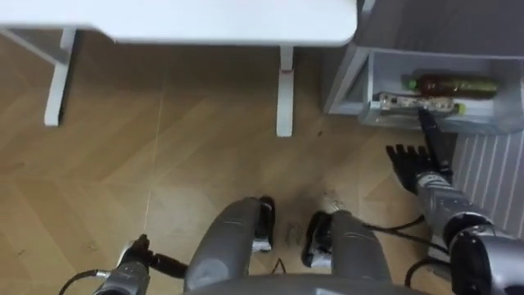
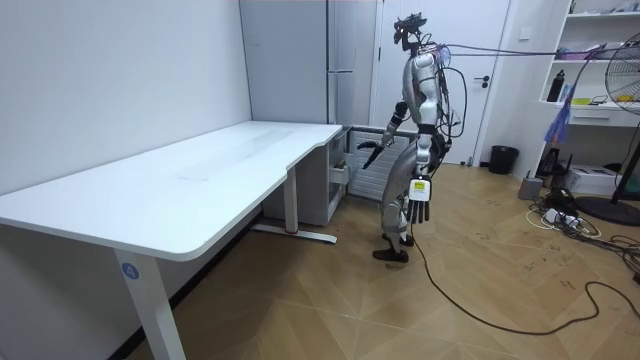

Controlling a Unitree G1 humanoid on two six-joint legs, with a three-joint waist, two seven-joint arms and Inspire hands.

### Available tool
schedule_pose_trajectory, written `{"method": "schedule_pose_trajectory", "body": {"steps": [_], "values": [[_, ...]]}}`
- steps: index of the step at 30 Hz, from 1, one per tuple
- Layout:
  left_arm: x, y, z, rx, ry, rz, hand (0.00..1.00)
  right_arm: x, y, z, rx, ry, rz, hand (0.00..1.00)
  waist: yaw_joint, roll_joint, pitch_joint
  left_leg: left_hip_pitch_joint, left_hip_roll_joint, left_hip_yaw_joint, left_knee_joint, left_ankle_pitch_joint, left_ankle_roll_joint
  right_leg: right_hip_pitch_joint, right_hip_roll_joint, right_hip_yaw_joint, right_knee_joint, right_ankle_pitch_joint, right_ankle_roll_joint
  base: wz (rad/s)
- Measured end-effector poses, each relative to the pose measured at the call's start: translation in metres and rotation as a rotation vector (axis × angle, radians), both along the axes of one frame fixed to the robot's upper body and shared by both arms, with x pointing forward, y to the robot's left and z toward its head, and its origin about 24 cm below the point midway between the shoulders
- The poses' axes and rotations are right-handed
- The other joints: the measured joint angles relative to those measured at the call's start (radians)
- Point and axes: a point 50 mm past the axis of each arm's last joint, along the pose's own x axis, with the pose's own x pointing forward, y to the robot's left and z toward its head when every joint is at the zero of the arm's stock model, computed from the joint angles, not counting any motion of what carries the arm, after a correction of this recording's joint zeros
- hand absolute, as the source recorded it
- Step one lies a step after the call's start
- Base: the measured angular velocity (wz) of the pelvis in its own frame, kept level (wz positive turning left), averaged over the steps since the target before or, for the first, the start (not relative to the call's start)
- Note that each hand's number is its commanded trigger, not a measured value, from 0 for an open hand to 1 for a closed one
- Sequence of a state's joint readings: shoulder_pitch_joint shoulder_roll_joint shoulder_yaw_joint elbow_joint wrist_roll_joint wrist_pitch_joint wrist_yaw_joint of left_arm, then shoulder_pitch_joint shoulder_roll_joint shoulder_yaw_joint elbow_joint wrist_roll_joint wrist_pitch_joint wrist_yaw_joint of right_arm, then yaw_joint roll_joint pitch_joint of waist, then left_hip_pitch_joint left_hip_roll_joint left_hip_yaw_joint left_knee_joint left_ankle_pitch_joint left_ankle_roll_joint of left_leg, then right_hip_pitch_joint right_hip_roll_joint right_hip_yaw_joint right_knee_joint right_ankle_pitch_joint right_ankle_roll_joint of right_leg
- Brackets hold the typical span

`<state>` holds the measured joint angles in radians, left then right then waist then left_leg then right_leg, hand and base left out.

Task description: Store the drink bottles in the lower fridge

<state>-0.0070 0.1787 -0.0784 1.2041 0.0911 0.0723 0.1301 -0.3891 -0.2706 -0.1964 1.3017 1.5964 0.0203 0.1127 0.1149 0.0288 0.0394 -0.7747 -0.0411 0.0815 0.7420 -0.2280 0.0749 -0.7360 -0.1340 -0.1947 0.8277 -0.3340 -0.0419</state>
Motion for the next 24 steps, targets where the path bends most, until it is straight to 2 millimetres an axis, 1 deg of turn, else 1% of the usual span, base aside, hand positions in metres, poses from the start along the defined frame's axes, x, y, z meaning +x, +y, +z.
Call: {"method": "schedule_pose_trajectory", "body": {"steps": [1,2,4,5,6,7,8,10,12,13,15,20,23,24], "values": [[0.002,0.001,0.001,0.010,-0.010,-0.001,0.00,0.005,-0.007,0.006,-0.021,-0.016,-0.004,0.00,0.001,-0.002,-0.0001,-0.047,-0.009,0.000,0.012,0.010,0.004,-0.052,-0.011,0.003,0.027,0.000,-0.001,0.17],[0.003,0.001,0.001,0.015,-0.015,0.000,0.00,0.007,-0.010,0.009,-0.030,-0.023,-0.006,0.00,0.002,-0.002,-0.0009,-0.070,-0.010,0.000,0.019,0.011,0.003,-0.074,-0.016,0.000,0.037,0.001,-0.003,0.19],[0.008,0.005,0.004,0.027,-0.042,-0.004,0.00,0.017,-0.024,0.024,-0.072,-0.051,-0.016,0.00,0.009,-0.012,-0.0016,-0.160,-0.025,-0.003,0.040,0.024,-0.006,-0.170,-0.038,-0.002,0.080,0.004,-0.008,0.17],[0.010,0.006,0.005,0.028,-0.050,0.003,0.00,0.021,-0.028,0.029,-0.084,-0.057,-0.016,0.00,0.011,-0.014,-0.0019,-0.182,-0.025,-0.002,0.044,0.029,-0.003,-0.193,-0.039,-0.003,0.088,0.006,-0.011,0.12],[0.011,0.009,0.006,0.044,-0.060,-0.007,0.00,0.027,-0.033,0.037,-0.100,-0.072,-0.024,0.00,0.020,-0.017,-0.0008,-0.217,-0.024,-0.003,0.058,0.035,-0.002,-0.226,-0.041,-0.006,0.101,0.010,-0.018,0.08],[0.013,0.011,0.007,0.057,-0.070,-0.004,0.00,0.031,-0.038,0.043,-0.118,-0.082,-0.031,0.00,0.028,-0.019,-0.0003,-0.238,-0.024,-0.008,0.072,0.037,0.000,-0.243,-0.042,-0.013,0.113,0.010,-0.019,0.09],[0.013,0.011,0.007,0.063,-0.074,-0.004,0.00,0.032,-0.040,0.046,-0.126,-0.088,-0.032,0.00,0.030,-0.019,-0.0008,-0.247,-0.024,-0.011,0.077,0.037,0.000,-0.249,-0.043,-0.016,0.117,0.009,-0.021,0.18],[0.016,0.014,0.009,0.076,-0.089,-0.007,0.00,0.045,-0.043,0.060,-0.140,-0.129,-0.030,0.00,0.031,-0.025,-0.0016,-0.281,-0.026,-0.017,0.081,0.038,-0.002,-0.276,-0.060,-0.039,0.126,0.006,-0.026,0.23],[0.018,0.014,0.011,0.079,-0.103,-0.008,0.00,0.052,-0.046,0.070,-0.153,-0.152,-0.031,0.00,0.038,-0.025,-0.0014,-0.300,-0.026,-0.029,0.092,0.045,-0.011,-0.285,-0.060,-0.051,0.131,0.005,-0.030,0.15],[0.018,0.014,0.011,0.080,-0.108,-0.010,0.00,0.056,-0.047,0.075,-0.166,-0.165,-0.023,0.00,0.050,-0.032,-0.0021,-0.303,-0.025,-0.031,0.093,0.046,-0.012,-0.286,-0.059,-0.054,0.131,0.003,-0.033,0.09],[0.017,0.016,0.012,0.084,-0.111,-0.012,0.00,0.057,-0.046,0.075,-0.166,-0.130,-0.021,0.00,0.056,-0.044,-0.0037,-0.304,-0.025,-0.035,0.093,0.046,-0.012,-0.283,-0.058,-0.060,0.129,-0.001,-0.035,0.05],[0.018,0.016,0.012,0.087,-0.137,0.005,0.00,0.063,-0.045,0.082,-0.186,-0.074,-0.010,0.00,0.053,-0.047,-0.0031,-0.304,-0.026,-0.029,0.091,0.048,-0.005,-0.282,-0.069,-0.067,0.130,-0.005,-0.035,0.00],[0.016,0.021,0.014,0.082,-0.155,0.042,0.00,0.068,-0.045,0.088,-0.178,-0.050,-0.029,0.00,0.052,-0.047,-0.0027,-0.304,-0.035,-0.030,0.088,0.047,-0.004,-0.284,-0.077,-0.066,0.134,-0.007,-0.031,0.03],[0.014,0.023,0.014,0.089,-0.158,0.043,0.00,0.069,-0.045,0.090,-0.178,-0.037,-0.039,0.00,0.053,-0.048,-0.0028,-0.303,-0.038,-0.031,0.087,0.047,-0.004,-0.285,-0.079,-0.062,0.136,-0.010,-0.026,0.08]]}}
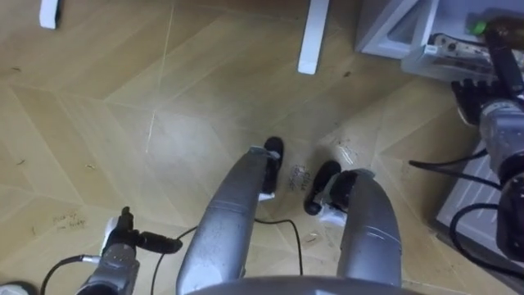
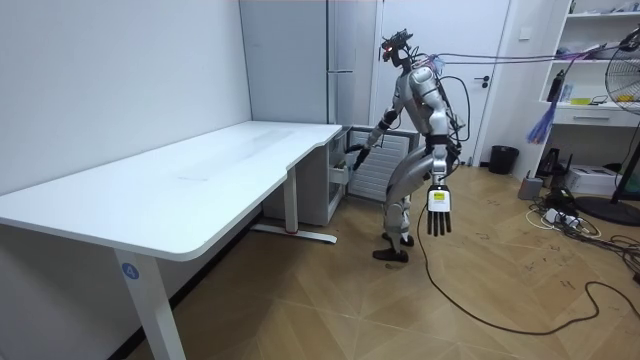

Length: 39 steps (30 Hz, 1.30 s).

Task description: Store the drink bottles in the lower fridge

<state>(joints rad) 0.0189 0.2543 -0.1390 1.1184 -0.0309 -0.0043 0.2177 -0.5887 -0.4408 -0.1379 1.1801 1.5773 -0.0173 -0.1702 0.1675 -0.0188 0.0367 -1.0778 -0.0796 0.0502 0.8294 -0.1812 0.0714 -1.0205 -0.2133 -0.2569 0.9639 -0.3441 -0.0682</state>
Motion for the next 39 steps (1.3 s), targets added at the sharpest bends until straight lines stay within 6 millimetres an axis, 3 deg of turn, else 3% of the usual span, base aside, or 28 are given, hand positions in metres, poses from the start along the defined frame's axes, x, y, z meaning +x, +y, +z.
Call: {"method": "schedule_pose_trajectory", "body": {"steps": [10,16,28,39], "values": [[-0.027,0.005,-0.001,0.028,0.003,0.030,0.00,0.015,0.008,0.020,-0.025,0.074,-0.010,0.00,0.007,-0.003,0.0001,0.006,-0.012,0.002,-0.004,-0.001,0.002,-0.007,-0.012,0.010,0.016,-0.011,0.002,0.00],[-0.028,0.006,0.000,0.019,0.004,0.023,0.00,0.024,0.015,0.029,-0.029,0.127,-0.004,0.00,0.005,-0.007,0.0002,0.012,-0.014,0.005,-0.003,0.001,-0.001,-0.006,-0.028,-0.002,0.031,-0.019,-0.012,-0.02],[-0.031,0.004,0.000,-0.001,-0.005,0.009,0.00,0.032,0.016,0.053,-0.042,0.092,-0.065,0.00,0.020,0.000,-0.0012,0.013,-0.019,-0.009,0.001,0.004,-0.009,-0.003,-0.030,-0.011,0.045,-0.033,-0.022,0.04],[-0.030,0.002,0.001,-0.019,-0.027,-0.006,0.00,0.033,0.015,0.061,-0.052,0.062,-0.099,0.00,0.030,0.007,-0.0007,0.020,-0.020,-0.024,-0.003,0.003,-0.019,0.014,-0.034,-0.031,0.042,-0.045,-0.032,0.04]]}}
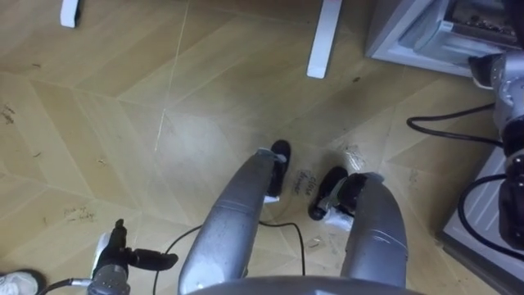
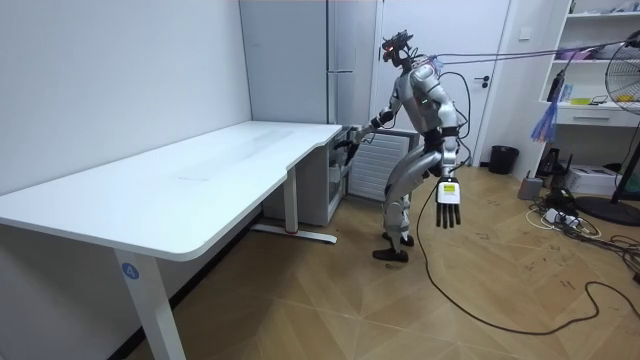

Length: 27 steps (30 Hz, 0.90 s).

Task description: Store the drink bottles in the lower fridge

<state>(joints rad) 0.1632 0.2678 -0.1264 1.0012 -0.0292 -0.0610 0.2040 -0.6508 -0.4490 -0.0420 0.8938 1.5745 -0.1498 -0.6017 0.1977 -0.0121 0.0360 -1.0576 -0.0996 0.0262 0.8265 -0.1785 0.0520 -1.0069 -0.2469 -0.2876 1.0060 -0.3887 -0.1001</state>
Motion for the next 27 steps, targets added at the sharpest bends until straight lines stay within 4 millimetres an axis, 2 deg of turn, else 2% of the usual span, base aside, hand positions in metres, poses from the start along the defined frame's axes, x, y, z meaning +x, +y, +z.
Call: {"method": "schedule_pose_trajectory", "body": {"steps": [5,21,27], "values": [[-0.001,-0.004,-0.001,-0.008,0.007,-0.025,0.00,0.000,-0.002,0.002,-0.006,-0.005,-0.006,0.00,0.001,0.003,0.0001,0.002,0.002,-0.002,-0.001,-0.001,-0.001,0.008,-0.012,-0.019,-0.001,-0.006,-0.008,0.05],[-0.001,-0.006,-0.002,-0.012,0.009,-0.044,0.00,0.001,-0.001,0.005,-0.020,-0.023,0.007,0.00,0.000,0.004,-0.0007,0.011,0.004,-0.004,-0.016,0.000,0.001,0.020,-0.013,-0.032,-0.019,-0.005,0.000,0.00],[0.000,-0.006,-0.002,-0.011,0.005,-0.046,0.00,0.006,0.003,0.017,-0.037,-0.073,0.030,0.00,-0.002,0.003,-0.0006,0.017,0.001,-0.008,-0.032,0.002,-0.008,0.023,-0.012,-0.032,-0.026,-0.005,-0.003,0.00]]}}
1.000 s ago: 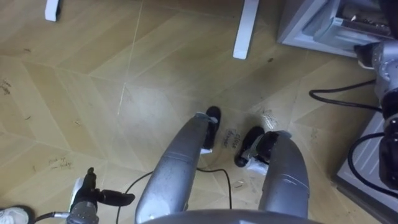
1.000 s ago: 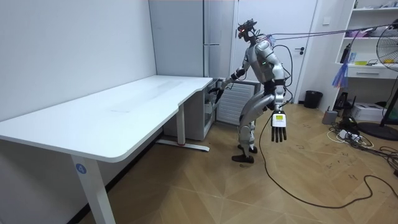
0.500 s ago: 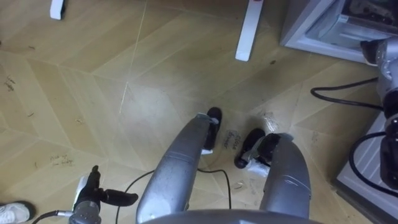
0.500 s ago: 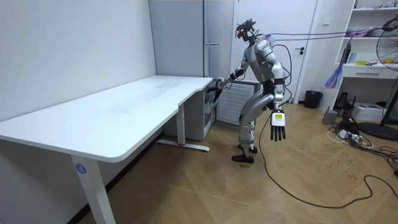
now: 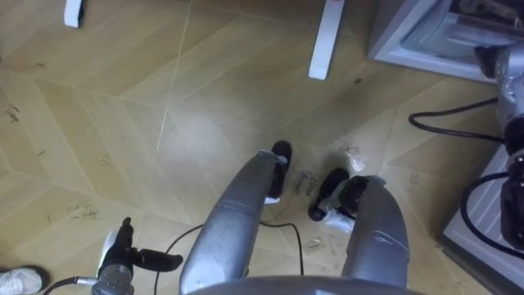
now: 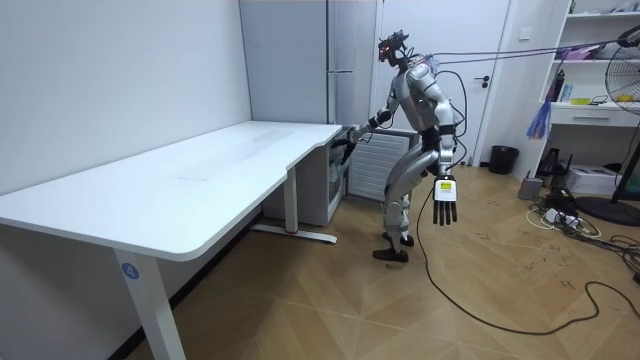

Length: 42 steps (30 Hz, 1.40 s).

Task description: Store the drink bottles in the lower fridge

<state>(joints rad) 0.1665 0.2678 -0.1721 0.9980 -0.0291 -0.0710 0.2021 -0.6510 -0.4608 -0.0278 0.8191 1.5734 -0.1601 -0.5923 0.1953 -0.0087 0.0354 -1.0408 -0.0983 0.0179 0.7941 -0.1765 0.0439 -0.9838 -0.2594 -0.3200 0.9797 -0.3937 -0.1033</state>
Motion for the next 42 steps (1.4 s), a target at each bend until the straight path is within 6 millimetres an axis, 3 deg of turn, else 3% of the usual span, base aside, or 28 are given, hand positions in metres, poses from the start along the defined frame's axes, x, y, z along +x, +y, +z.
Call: {"method": "schedule_pose_trajectory", "body": {"steps": [8,18,27,32,34,37,42], "values": [[0.000,0.000,0.001,-0.001,-0.008,-0.004,0.00,0.005,0.012,0.006,-0.044,-0.010,0.069,0.00,-0.019,-0.002,0.0013,0.038,0.000,-0.012,-0.021,0.007,-0.009,0.041,0.002,-0.014,-0.016,-0.003,-0.007,0.02],[-0.010,0.002,0.001,0.005,0.004,0.017,0.00,0.007,0.016,0.010,-0.040,0.005,0.084,0.00,-0.026,-0.001,0.0006,0.034,0.006,-0.023,-0.034,0.020,-0.021,0.042,0.001,-0.039,-0.026,0.008,-0.031,0.02],[-0.009,0.002,0.001,0.004,0.009,0.008,0.00,0.008,0.018,0.009,-0.054,0.006,0.099,0.00,-0.028,-0.003,0.0017,0.035,0.006,-0.020,-0.032,0.019,-0.021,0.042,0.001,-0.037,-0.026,0.007,-0.030,-0.01],[-0.010,0.005,0.001,-0.009,0.021,-0.006,0.00,0.004,0.015,-0.012,-0.105,0.013,0.151,0.00,-0.019,-0.008,0.0080,0.074,0.020,-0.023,-0.042,0.015,-0.025,0.087,0.018,-0.043,-0.051,0.008,-0.031,-0.05],[-0.010,0.010,0.003,-0.012,0.027,-0.022,0.00,0.002,0.013,-0.022,-0.143,-0.015,0.196,0.00,-0.015,-0.009,0.0172,0.093,0.028,-0.031,-0.050,0.010,-0.033,0.114,0.033,-0.052,-0.075,0.008,-0.026,-0.02],[-0.011,0.016,0.004,-0.011,0.042,-0.026,0.00,-0.007,0.010,-0.037,-0.212,-0.021,0.263,0.00,-0.010,-0.013,0.0191,0.109,0.040,-0.044,-0.050,0.006,-0.036,0.147,0.056,-0.066,-0.106,0.019,-0.037,-0.02],[-0.018,0.018,0.002,-0.056,0.059,0.067,0.00,-0.035,-0.002,-0.077,-0.331,0.085,0.391,0.00,-0.007,-0.015,0.0201,0.191,0.066,-0.045,-0.067,-0.020,-0.038,0.245,0.095,-0.068,-0.170,0.024,-0.027,-0.09]]}}
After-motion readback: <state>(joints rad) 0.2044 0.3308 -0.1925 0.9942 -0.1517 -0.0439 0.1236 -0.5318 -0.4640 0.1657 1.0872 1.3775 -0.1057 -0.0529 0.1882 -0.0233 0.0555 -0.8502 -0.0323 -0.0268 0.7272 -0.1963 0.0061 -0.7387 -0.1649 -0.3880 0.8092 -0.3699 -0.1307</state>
